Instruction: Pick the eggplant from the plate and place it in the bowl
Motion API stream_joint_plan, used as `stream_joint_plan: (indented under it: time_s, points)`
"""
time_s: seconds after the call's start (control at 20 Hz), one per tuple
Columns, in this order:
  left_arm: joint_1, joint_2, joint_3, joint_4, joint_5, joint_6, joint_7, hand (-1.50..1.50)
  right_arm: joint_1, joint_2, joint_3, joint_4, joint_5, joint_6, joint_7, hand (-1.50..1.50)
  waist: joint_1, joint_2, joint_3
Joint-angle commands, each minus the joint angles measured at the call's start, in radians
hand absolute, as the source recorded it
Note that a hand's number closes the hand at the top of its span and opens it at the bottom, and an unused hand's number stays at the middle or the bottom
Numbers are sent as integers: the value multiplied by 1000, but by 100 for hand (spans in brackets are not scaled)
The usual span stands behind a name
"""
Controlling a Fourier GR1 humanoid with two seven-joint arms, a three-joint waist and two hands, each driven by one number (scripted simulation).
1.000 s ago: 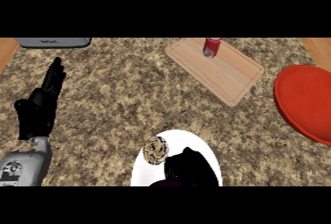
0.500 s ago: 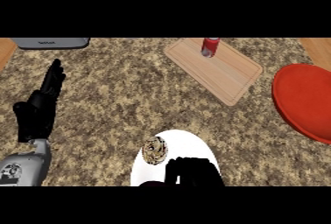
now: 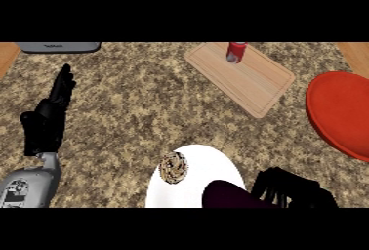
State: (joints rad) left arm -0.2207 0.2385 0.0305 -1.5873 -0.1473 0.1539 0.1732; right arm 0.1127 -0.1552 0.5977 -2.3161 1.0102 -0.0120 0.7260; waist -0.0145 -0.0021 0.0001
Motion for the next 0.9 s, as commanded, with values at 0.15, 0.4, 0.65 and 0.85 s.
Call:
stream_joint_plan:
  time_s: [0.15,0.4,0.65,0.85]
  points:
    - [-28,37,21,-59,24,-50,76,0,-7,-41,-365,-46,-275,-19,-93,150,13,3,2]
    - [20,-13,-6,-32,-16,-11,5,0,-131,-107,-678,166,-457,-53,-253,150,15,5,1]
    - [43,-12,10,-23,-4,-24,-40,0,-208,-196,-852,433,-547,-76,-460,150,20,4,1]
    - [19,-14,8,0,0,-36,-25,0,-252,-269,-946,684,-533,-131,-636,150,22,7,1]
